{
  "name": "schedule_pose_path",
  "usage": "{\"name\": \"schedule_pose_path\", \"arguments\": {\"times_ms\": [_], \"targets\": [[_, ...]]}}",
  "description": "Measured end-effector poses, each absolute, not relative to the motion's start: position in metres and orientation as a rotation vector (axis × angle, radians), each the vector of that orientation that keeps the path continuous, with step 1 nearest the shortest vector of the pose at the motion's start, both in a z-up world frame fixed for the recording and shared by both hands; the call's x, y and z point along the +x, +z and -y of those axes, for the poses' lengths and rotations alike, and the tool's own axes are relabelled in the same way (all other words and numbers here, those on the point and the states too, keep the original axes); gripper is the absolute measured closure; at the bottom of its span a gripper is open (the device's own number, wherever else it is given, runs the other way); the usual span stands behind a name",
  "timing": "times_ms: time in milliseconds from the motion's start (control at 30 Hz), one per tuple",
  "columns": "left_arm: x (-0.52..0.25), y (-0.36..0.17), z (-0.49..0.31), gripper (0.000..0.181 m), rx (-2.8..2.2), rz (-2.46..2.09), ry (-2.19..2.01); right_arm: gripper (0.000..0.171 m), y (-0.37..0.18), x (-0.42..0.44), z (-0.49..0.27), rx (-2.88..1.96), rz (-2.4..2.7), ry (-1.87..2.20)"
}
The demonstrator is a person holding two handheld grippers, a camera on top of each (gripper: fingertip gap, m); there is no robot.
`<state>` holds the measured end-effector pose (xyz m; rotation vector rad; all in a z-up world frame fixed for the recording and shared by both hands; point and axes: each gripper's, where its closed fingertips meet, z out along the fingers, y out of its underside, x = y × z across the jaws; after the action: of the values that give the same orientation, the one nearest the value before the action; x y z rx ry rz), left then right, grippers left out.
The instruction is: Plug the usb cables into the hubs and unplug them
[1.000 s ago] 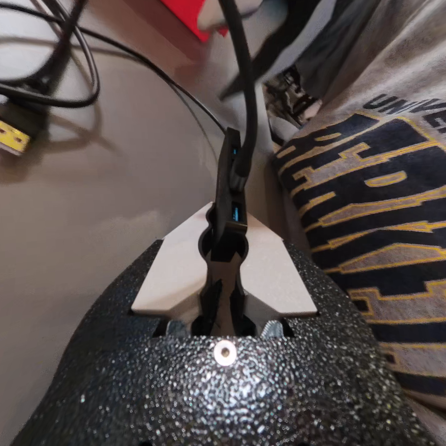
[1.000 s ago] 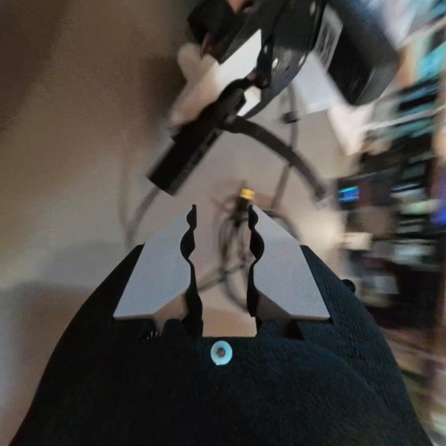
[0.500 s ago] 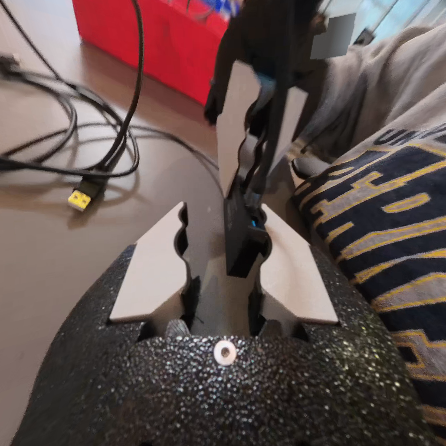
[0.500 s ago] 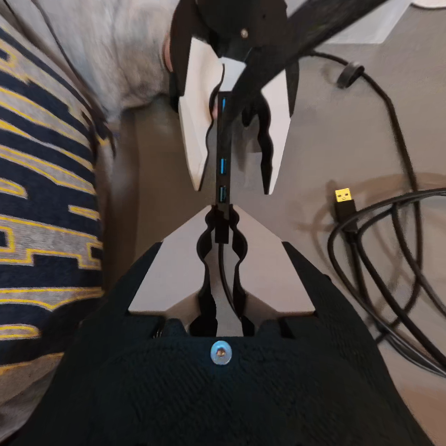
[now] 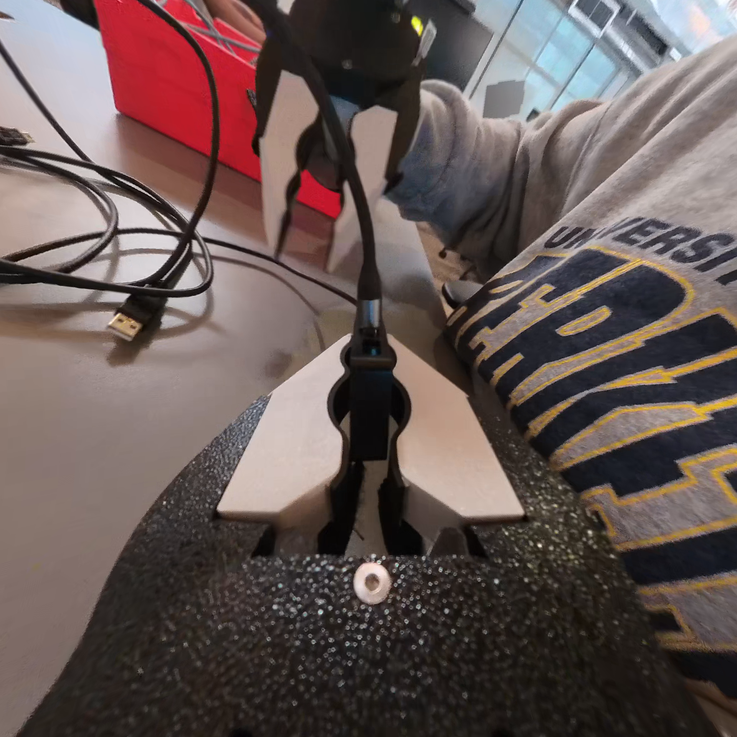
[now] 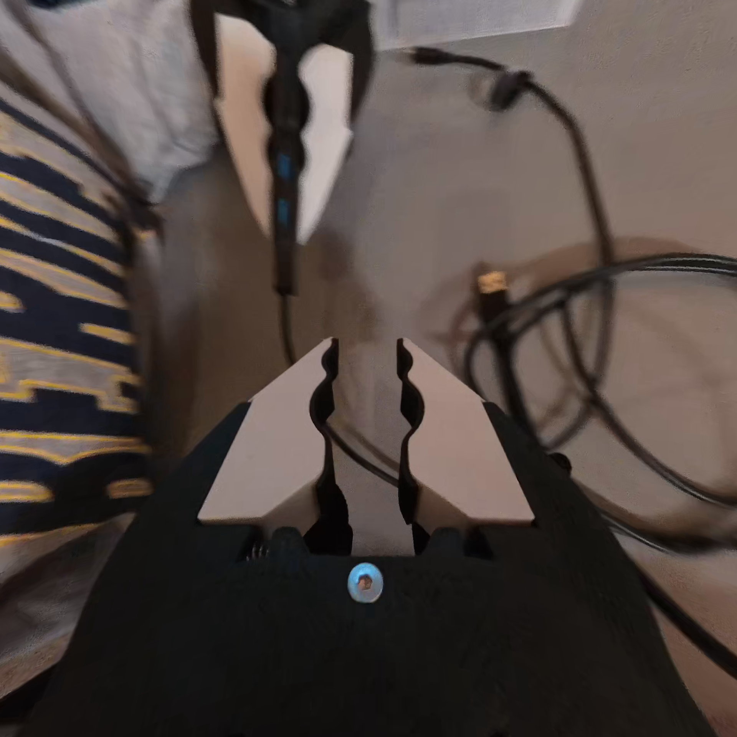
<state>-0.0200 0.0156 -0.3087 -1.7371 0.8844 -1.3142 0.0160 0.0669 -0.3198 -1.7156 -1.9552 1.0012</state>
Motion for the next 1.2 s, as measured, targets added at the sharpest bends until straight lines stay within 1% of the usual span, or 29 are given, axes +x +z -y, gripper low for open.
{"name": "schedule_pose_path", "arguments": {"times_ms": [100, 233, 367, 500, 667, 733, 800, 867, 967, 1067, 1200], "targets": [[-0.032, -0.309, -0.023, 0.172, -1.757, -0.824, -1.314, 0.14, -0.322, 0.005, -0.106, -1.732, 1.923, 0.757], [-0.034, -0.308, -0.024, 0.172, -1.758, -0.807, -1.34, 0.134, -0.339, -0.025, -0.126, -1.779, 1.99, 0.598], [-0.033, -0.308, -0.023, 0.172, -1.759, -0.812, -1.344, 0.138, -0.361, -0.049, -0.124, -1.748, 2.145, 0.554], [-0.033, -0.309, -0.023, 0.172, -1.765, -0.809, -1.354, 0.136, -0.377, -0.044, -0.134, -1.764, 2.272, 0.389], [-0.032, -0.312, -0.024, 0.173, -1.791, -0.802, -1.375, 0.136, -0.379, -0.03, -0.135, -1.809, 2.341, 0.342], [-0.032, -0.313, -0.024, 0.172, -1.803, -0.803, -1.375, 0.14, -0.379, -0.028, -0.135, -1.801, 2.354, 0.328], [-0.031, -0.314, -0.024, 0.172, -1.806, -0.809, -1.368, 0.156, -0.379, -0.027, -0.134, -1.781, 2.365, 0.328], [-0.031, -0.314, -0.024, 0.173, -1.804, -0.811, -1.362, 0.156, -0.379, -0.026, -0.134, -1.723, 2.368, 0.325], [-0.033, -0.31, -0.025, 0.172, -1.785, -0.787, -1.371, 0.156, -0.366, -0.028, -0.132, -1.535, 2.317, 0.348], [-0.037, -0.306, -0.028, 0.172, -1.762, -0.75, -1.38, 0.156, -0.335, -0.031, -0.123, -1.317, 2.175, 0.455], [-0.039, -0.303, -0.034, 0.173, -1.747, -0.703, -1.391, 0.156, -0.303, -0.022, -0.12, -1.194, 2.008, 0.405]]}}
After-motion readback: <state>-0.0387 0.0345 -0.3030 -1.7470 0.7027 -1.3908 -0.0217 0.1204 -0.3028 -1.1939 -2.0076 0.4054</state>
